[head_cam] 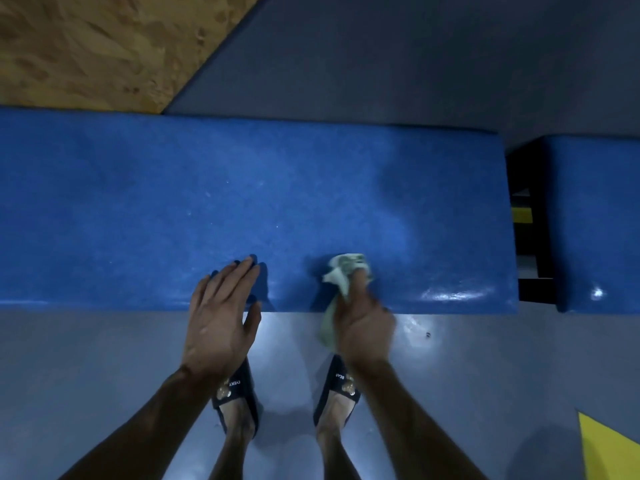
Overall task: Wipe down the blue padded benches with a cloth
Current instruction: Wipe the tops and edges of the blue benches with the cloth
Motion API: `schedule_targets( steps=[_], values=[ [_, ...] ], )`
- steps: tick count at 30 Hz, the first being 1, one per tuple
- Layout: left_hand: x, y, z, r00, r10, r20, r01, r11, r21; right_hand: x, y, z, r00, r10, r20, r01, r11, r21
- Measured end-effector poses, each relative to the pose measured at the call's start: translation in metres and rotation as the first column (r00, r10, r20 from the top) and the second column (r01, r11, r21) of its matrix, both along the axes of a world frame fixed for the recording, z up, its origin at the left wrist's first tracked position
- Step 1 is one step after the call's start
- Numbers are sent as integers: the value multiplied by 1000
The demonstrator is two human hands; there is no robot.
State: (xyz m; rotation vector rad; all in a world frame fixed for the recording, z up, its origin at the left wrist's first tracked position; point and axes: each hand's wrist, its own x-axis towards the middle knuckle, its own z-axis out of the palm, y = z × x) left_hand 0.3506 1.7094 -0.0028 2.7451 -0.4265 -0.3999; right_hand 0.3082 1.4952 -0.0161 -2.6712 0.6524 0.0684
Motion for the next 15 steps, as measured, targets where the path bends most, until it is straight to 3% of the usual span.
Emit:
schedule_targets(
  steps=[4, 7, 11, 13, 15],
  values=[
    [5, 9, 1, 1000, -15, 3, 15, 999, 30, 12, 42, 10, 963, 260, 69, -261, 965, 13],
    [7, 15, 1, 1000, -12, -6, 12, 1000, 26, 9, -8, 6, 921, 386, 49, -378, 917, -130],
    [12, 26, 1, 1000, -10, -21, 11, 1000, 17, 3, -105, 23, 992, 44, -120, -70, 972, -223],
    [14, 31, 1, 1000, -4, -29, 4, 1000, 10, 3, -115, 27, 983, -138, -124, 108, 968, -227],
    [16, 36, 2, 999, 14, -37, -14, 1000, 2, 4, -89, 18, 975, -198, -104, 173, 963, -209]
  ],
)
